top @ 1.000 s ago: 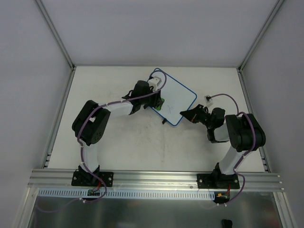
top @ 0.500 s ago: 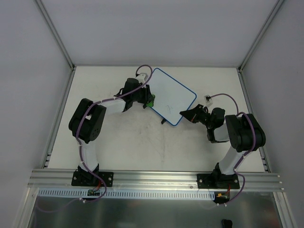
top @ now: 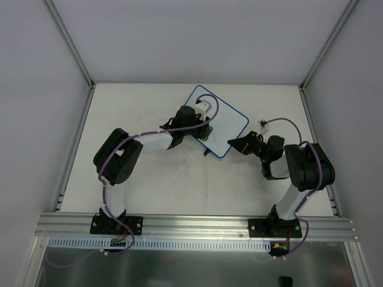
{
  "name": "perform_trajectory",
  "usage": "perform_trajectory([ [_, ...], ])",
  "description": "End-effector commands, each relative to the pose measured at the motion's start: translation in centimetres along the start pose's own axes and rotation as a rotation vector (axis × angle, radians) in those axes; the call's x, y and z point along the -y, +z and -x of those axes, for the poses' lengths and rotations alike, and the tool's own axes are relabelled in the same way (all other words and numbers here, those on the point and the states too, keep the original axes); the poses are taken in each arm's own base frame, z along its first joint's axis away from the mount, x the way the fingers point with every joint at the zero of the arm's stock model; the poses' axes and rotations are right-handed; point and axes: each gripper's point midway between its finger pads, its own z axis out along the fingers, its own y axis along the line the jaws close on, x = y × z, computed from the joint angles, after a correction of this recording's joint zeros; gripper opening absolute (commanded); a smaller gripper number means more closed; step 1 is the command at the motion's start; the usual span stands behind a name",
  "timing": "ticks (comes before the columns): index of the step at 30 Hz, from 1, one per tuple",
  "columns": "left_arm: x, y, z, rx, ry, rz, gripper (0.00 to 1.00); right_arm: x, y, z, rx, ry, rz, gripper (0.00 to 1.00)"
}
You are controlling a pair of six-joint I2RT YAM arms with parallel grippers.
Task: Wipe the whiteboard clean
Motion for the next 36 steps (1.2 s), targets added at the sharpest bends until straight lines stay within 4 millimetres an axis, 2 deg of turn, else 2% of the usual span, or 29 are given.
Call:
perform_trajectory([
  [1, 2.7, 0.7, -3.7, -0.097, 0.093, -0.045, 0.0, -3.8, 0.0, 3.4, 0.127, -0.201, 0.145, 0.0],
  [9, 8.1, 1.0, -5.6, -0.113, 0.229, -0.169, 0.0, -3.7, 0.0, 3.4, 0.127, -0.199, 0.143, 0.0],
  [16, 10.6, 0.5, -6.3, -0.125, 0.248, -0.281, 0.0, -3.7, 0.0, 3.4, 0.126, -0.198, 0.144, 0.0],
  [18, 10.6, 0.5, -6.1, -0.117, 0.248, -0.275, 0.0, -3.7, 0.0, 3.5, 0.127, -0.199, 0.143, 0.0],
  [22, 8.2, 1.4, -5.4, -0.1, 0.236, -0.155, 0.0, -3.7, 0.0, 3.4, 0.126, -0.198, 0.142, 0.0],
  [23, 6.5, 1.6, -4.8, -0.089, 0.22, -0.099, 0.0, -3.8, 0.0, 3.3, 0.125, -0.198, 0.145, 0.0],
  [25, 5.1, 1.6, -3.9, -0.075, 0.164, -0.081, 0.0, -3.8, 0.0, 3.3, 0.125, -0.199, 0.143, 0.0],
  [26, 3.1, 1.5, -3.2, -0.062, 0.11, -0.051, 0.0, -3.7, -0.1, 3.4, 0.128, -0.201, 0.142, 0.0],
  [29, 0.4, 1.0, -1.5, -0.026, -0.034, -0.03, 0.0, -3.7, 0.0, 3.4, 0.126, -0.197, 0.142, 0.0],
  [30, -2.0, 0.6, -0.9, -0.017, -0.1, -0.004, 0.0, -3.6, 0.0, 3.4, 0.126, -0.196, 0.14, 0.0],
  [34, -5.3, -0.4, -0.4, 0.01, -0.287, -0.038, 0.0, -3.7, 0.0, 3.3, 0.124, -0.196, 0.14, 0.0],
  [36, -5.8, -0.8, 0.1, 0.033, -0.305, -0.039, 0.0, -3.7, 0.0, 3.4, 0.126, -0.198, 0.142, 0.0],
])
